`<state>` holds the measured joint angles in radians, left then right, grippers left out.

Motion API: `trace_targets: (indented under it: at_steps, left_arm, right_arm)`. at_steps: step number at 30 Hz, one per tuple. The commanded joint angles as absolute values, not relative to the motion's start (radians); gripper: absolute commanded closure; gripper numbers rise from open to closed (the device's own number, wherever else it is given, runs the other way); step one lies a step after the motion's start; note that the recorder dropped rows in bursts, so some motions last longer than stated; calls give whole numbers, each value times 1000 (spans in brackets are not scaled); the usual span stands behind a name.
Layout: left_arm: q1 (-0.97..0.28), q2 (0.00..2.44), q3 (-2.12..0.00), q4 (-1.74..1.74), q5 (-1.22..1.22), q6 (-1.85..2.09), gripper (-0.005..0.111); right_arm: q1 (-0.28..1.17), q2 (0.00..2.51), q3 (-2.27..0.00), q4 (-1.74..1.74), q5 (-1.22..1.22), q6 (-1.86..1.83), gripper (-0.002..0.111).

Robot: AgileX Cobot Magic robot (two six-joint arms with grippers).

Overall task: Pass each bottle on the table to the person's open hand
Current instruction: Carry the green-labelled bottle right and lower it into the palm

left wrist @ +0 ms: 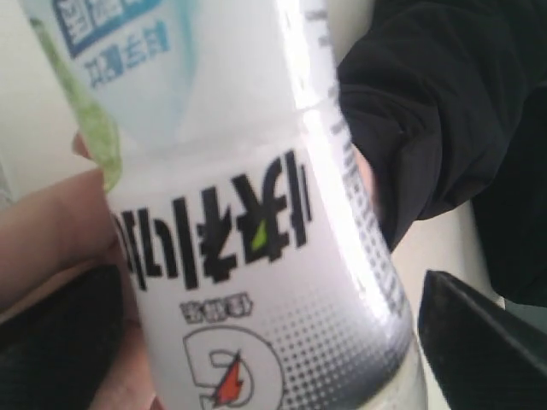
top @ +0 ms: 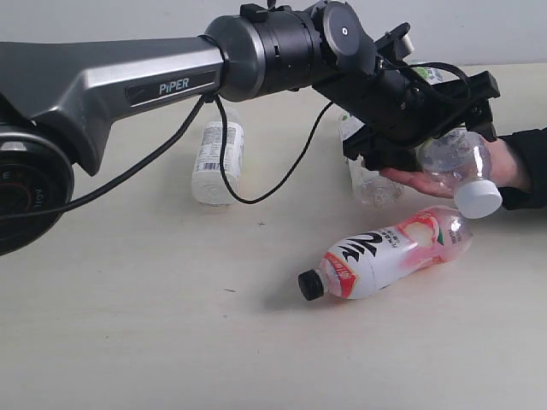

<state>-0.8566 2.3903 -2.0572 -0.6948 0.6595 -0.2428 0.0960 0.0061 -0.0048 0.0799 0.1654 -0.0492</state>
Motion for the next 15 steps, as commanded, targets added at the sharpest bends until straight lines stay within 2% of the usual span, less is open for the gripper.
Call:
trace_targets:
  at_steps: [1,15]
  left_arm:
    - [-842,2375,-2062,-692,702,-219,17]
    - [-824,2293,-2062,-626,841,-164,17]
  right_arm:
    - [93,0,0,80,156,-50,108]
    - [93,0,0,80,156,-50,108]
